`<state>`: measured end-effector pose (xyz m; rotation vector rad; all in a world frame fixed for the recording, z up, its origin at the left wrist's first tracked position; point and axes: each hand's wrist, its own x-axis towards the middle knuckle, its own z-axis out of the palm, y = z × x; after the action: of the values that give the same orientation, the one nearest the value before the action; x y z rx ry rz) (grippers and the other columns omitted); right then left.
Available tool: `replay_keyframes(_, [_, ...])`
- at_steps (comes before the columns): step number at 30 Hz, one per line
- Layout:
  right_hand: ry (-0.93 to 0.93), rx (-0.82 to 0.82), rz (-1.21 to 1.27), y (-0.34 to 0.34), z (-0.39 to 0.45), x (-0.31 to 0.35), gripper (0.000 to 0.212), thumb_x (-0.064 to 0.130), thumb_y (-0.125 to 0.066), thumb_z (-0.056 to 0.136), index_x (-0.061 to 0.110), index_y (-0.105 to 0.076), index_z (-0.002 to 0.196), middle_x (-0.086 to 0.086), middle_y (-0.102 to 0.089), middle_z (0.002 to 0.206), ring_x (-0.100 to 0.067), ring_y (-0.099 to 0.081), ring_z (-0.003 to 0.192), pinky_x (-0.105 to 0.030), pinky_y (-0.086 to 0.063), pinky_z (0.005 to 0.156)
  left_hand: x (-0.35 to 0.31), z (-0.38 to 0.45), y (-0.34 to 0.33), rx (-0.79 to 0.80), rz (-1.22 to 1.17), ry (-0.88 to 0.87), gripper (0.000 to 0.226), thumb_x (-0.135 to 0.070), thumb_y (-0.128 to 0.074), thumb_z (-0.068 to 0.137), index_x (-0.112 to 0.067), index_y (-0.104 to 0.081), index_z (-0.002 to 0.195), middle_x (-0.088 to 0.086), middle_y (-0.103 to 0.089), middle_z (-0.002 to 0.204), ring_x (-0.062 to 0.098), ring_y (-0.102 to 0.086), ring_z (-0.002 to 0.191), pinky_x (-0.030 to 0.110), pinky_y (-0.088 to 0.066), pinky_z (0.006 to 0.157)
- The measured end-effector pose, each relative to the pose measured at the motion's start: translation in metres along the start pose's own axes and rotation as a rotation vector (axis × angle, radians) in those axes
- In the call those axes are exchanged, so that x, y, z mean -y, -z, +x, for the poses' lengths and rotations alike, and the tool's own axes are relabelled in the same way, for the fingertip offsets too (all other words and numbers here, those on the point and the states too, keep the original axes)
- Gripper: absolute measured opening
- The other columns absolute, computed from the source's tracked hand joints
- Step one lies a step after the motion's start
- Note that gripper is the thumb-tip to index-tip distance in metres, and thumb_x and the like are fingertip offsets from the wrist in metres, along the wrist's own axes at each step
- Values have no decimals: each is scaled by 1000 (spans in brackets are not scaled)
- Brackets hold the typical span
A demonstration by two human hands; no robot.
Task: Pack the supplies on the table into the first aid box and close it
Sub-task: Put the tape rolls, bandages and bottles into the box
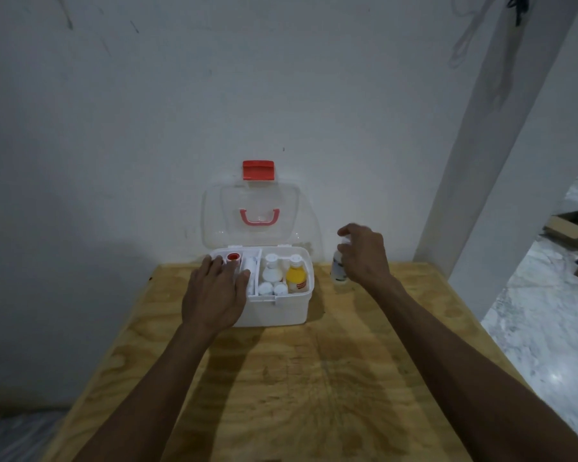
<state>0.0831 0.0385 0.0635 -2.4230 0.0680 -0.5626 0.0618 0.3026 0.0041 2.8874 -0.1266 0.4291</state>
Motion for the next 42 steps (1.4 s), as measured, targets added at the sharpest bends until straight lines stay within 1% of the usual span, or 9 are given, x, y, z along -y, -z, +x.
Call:
replay_keyframes(3, [108, -54, 34, 17, 9, 30, 29, 3, -60, 87, 7, -67, 115, -15, -67, 118, -27, -64, 104, -31, -51, 85, 0, 0, -2, 13, 3, 12, 73, -55, -5, 94, -19, -47, 141, 8, -52, 144, 31, -37, 139, 49, -32, 113])
replay_keyframes(6, [161, -68, 95, 27, 19, 61, 28, 6, -61, 90, 10, -67, 116, -11, -64, 122, -23, -62, 106, -22, -44, 83, -2, 0, -1, 15, 11, 12, 70, -52, -7, 94, -19, -46, 142, 10, -51, 145, 32, -36, 139, 50, -32, 113])
replay_keyframes(9, [230, -36, 137, 22, 27, 85, 26, 9, -64, 90, 12, -68, 115, -9, -65, 122, -19, -62, 104, -18, -44, 81, 0, 1, -3, 16, 20, 5, 69, -52, -6, 95, -20, -46, 141, 10, -51, 144, 32, -38, 138, 51, -33, 112])
replay_keyframes(12, [250, 24, 120, 8, 30, 97, 28, 10, -66, 89, 12, -67, 117, -9, -64, 125, -21, -63, 108, -18, -44, 82, 2, 2, -5, 14, 22, 1, 68, -51, -6, 95, -20, -46, 141, 10, -51, 144, 32, -39, 137, 51, -33, 112])
replay_keyframes(18, [263, 135, 35, -17, 31, 92, 30, 8, -65, 89, 8, -66, 120, -12, -62, 127, -23, -61, 114, -17, -39, 83, 0, -1, -5, 14, 3, 16, 66, -50, -8, 95, -22, -40, 145, 8, -43, 151, 30, -30, 144, 50, -26, 117])
replay_keyframes(24, [231, 223, 2, -32, 31, 84, 34, 5, -70, 86, 6, -66, 120, -12, -64, 127, -24, -63, 113, -26, -48, 92, 3, 1, -9, 8, 0, -4, 68, -52, -4, 95, -22, -40, 144, 7, -45, 149, 29, -31, 143, 51, -28, 115])
replay_keyframes(32, [195, 379, -83, -48, 30, 76, 34, 5, -78, 79, 5, -71, 112, -11, -69, 117, -22, -66, 104, -21, -49, 81, 0, -1, -3, 20, -16, 8, 65, -51, -10, 96, -21, -36, 147, 8, -39, 153, 30, -24, 146, 50, -24, 118])
replay_keyframes(38, [166, 438, -132, -55, 31, 71, 33, 6, -77, 80, 4, -71, 112, -11, -70, 114, -22, -67, 101, -24, -52, 81, -1, -2, -2, 40, -26, 12, 62, -50, -12, 98, -22, -33, 149, 7, -34, 156, 29, -20, 148, 50, -21, 119])
replay_keyframes(42, [171, 457, -147, -56, 35, 71, 30, 10, -75, 82, 5, -71, 111, -10, -71, 113, -21, -67, 98, -27, -55, 84, 0, -1, -3, 37, -22, 6, 66, -52, -8, 96, -21, -35, 147, 7, -37, 155, 29, -23, 147, 51, -23, 118])
